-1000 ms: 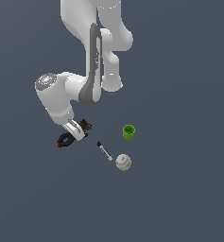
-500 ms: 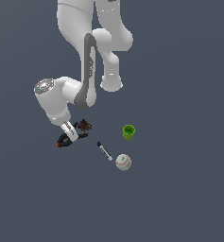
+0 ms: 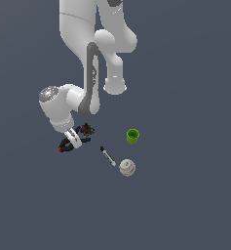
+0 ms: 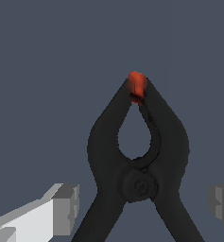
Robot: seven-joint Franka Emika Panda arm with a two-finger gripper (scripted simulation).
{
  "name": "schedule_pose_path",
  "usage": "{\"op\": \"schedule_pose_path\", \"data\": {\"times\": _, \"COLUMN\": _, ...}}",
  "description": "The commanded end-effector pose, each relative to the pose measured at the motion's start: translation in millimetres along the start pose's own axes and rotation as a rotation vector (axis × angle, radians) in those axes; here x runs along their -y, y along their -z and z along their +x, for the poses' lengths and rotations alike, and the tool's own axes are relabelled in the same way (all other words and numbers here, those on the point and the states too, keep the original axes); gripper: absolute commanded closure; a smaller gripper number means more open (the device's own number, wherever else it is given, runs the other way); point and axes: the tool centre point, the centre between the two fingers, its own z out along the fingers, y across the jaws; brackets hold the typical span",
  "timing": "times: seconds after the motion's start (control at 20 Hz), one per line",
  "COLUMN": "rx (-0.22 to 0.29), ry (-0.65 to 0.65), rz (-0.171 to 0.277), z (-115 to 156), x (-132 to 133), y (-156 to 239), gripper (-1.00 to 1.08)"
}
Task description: Pick up a designated object from a clutter of objects.
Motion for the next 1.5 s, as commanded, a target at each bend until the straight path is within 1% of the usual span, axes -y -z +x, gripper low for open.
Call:
{"op": "schedule_pose_path", "data": {"times": 0.0, "rx": 0.000, "ry": -0.002, "rz": 0.000, "z": 0, "x": -1, "y": -12, "gripper": -0.92}}
{"op": "schedule_pose_path", "data": {"times": 0.2, "rx": 0.000, "ry": -0.003, "rz": 0.000, "z": 0, "x": -1, "y": -25, "gripper": -0.92}}
{"op": "schedule_pose_path", "data": {"times": 0.4, "rx": 0.000, "ry": -0.003, "rz": 0.000, "z": 0, "x": -1, "y": -30, "gripper": -0.92}}
{"op": "schedule_pose_path", "data": {"times": 0.45, "rx": 0.000, "ry": -0.003, "rz": 0.000, "z": 0, "x": -1, "y": -30, "gripper": 1.08}}
{"op": "schedule_pose_path", "data": {"times": 1.1, "rx": -0.001, "ry": -0.002, "rz": 0.001, "z": 0, "x": 1, "y": -26, "gripper": 1.08}}
{"op": "schedule_pose_path", "data": {"times": 1.45, "rx": -0.001, "ry": -0.002, "rz": 0.000, "z": 6, "x": 8, "y": -2, "gripper": 1.08}}
